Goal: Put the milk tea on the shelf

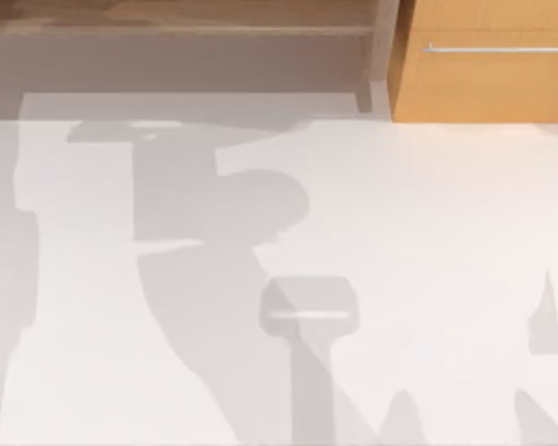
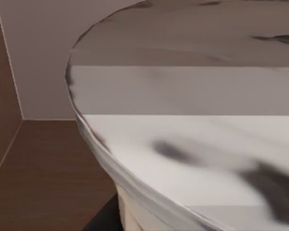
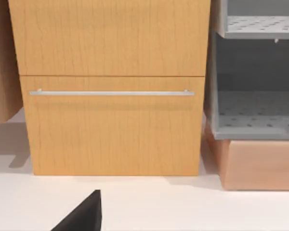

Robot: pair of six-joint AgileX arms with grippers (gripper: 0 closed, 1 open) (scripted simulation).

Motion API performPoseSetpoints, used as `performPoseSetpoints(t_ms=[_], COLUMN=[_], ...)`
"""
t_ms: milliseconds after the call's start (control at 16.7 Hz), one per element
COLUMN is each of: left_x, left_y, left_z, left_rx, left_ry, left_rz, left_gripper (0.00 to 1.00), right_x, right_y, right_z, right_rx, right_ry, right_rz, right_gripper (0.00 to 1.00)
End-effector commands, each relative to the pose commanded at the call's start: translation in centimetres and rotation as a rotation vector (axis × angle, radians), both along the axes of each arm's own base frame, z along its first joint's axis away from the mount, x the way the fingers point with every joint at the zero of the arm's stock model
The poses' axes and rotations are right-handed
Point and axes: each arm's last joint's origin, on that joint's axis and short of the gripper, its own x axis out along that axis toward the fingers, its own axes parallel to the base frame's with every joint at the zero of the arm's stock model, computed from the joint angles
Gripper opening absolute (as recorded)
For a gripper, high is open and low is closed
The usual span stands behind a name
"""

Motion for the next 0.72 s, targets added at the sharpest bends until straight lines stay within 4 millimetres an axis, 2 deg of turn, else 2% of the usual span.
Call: performPoseSetpoints(t_ms=[360,720], left_x=[0.00,0.00], left_y=[0.00,0.00], left_z=[0.00,0.00], left_rx=[0.000,0.000], left_ry=[0.000,0.000], left_rz=[0.000,0.000], left_gripper=[0.98,1.00], right_x=[0.00,0.00], right_y=[0.00,0.00], right_z=[0.00,0.00], right_rx=[0.000,0.000], right_ry=[0.000,0.000], right_rz=[0.000,0.000], right_gripper=[1.00,1.00])
